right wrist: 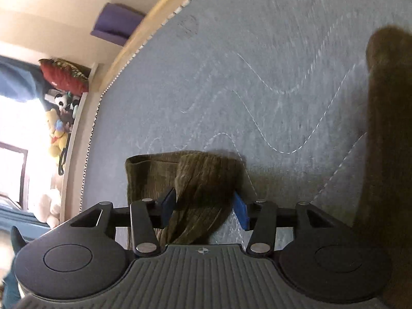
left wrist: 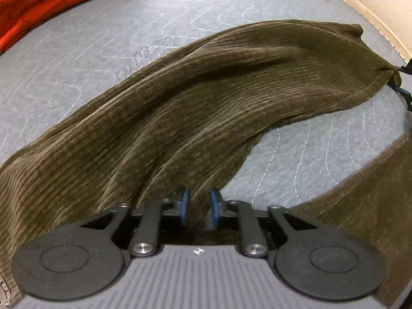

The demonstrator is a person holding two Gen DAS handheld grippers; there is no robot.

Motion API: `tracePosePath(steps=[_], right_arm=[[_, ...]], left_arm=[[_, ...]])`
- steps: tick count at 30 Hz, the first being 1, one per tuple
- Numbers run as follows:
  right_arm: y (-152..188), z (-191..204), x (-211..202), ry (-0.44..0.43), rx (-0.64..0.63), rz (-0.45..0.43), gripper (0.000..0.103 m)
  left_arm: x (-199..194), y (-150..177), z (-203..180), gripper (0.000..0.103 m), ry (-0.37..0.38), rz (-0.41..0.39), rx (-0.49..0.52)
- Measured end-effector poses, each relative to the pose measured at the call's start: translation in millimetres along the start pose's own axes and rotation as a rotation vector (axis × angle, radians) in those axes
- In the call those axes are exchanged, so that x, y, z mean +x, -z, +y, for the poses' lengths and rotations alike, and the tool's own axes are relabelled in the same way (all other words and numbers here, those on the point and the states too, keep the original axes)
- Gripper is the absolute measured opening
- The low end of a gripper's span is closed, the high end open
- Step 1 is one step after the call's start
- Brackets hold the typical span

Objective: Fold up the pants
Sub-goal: 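Pull the pants flat with both grippers and release them on the mattress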

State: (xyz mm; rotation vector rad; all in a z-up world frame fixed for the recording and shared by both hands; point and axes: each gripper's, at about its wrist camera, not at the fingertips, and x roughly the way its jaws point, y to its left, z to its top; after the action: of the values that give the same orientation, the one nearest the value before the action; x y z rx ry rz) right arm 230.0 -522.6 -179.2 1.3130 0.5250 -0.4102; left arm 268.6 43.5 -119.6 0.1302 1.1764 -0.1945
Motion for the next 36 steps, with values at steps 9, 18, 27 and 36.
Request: tracePosePath(steps=[9,18,27,36], right_arm=[[1.4,95.9,-56.4,-0.052,-0.425,-0.273,0.011],[-16.0,30.6,-31.4,0.436,-0.396,-0.101,0.023],[40.1,105.7,-46.8,0.344,-0.548,-0.242,0.033],[122.6,180.2,-56.6,0.075,-0.775,-0.095,0.039]], left_arm=[[-41.1,-4.3,32.5,0.006,0.247,-0.046,-0.024],[-33.2,21.6,16.0,0.019,0.353,0.089,0.165],[-79.1,-0.4,148.2,0.043,0.256,-0.172,-0.391],[-38.1,60.1,281.1,0.025,-0.119,0.005,-0.771]])
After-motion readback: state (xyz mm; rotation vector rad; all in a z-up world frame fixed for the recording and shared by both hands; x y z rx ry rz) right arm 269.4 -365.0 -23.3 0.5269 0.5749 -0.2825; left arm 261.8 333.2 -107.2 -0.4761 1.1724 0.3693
